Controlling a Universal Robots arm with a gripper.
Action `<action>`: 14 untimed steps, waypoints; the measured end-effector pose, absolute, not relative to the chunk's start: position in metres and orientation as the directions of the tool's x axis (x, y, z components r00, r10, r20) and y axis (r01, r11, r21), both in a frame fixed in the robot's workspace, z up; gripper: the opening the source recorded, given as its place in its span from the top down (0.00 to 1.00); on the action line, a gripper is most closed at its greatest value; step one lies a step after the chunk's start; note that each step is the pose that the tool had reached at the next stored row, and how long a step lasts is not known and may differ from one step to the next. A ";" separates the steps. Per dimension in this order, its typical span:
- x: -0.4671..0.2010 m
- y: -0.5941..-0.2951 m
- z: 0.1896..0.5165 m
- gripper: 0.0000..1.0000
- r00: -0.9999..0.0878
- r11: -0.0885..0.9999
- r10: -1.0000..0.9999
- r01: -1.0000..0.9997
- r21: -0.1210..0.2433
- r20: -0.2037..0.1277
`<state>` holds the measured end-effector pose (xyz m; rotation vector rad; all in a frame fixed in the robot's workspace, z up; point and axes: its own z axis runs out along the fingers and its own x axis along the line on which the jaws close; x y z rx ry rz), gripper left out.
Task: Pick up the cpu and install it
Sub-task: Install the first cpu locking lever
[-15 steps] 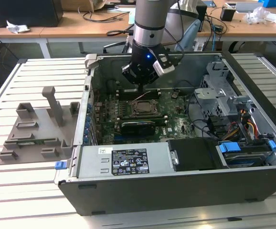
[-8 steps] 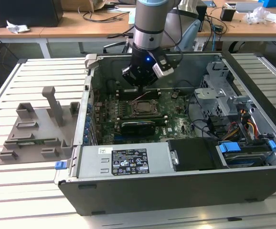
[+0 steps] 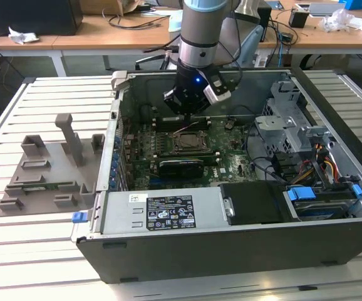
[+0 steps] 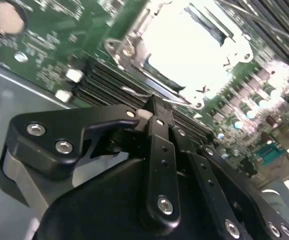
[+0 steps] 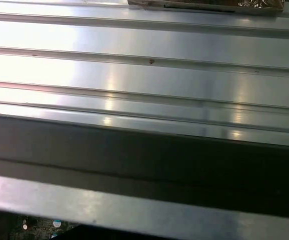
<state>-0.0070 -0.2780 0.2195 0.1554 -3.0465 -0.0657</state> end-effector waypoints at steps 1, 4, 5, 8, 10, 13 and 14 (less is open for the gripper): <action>-0.002 -0.278 0.218 0.89 -0.990 0.994 -0.103 -0.099 0.048 0.091; 0.003 -0.278 0.212 0.89 -0.990 0.994 -0.103 -0.099 0.048 0.097; 0.003 -0.278 0.210 0.89 -0.990 0.994 -0.103 -0.099 0.049 0.098; 0.004 -0.278 0.205 0.89 -0.990 0.994 -0.103 -0.099 0.049 0.100; 0.005 -0.280 0.203 0.89 -0.989 0.994 -0.103 -0.099 0.048 0.101; 0.006 -0.283 0.202 0.89 -0.989 0.994 -0.104 -0.099 0.050 0.101; 0.006 -0.283 0.202 0.89 -0.989 0.994 -0.103 -0.099 0.049 0.101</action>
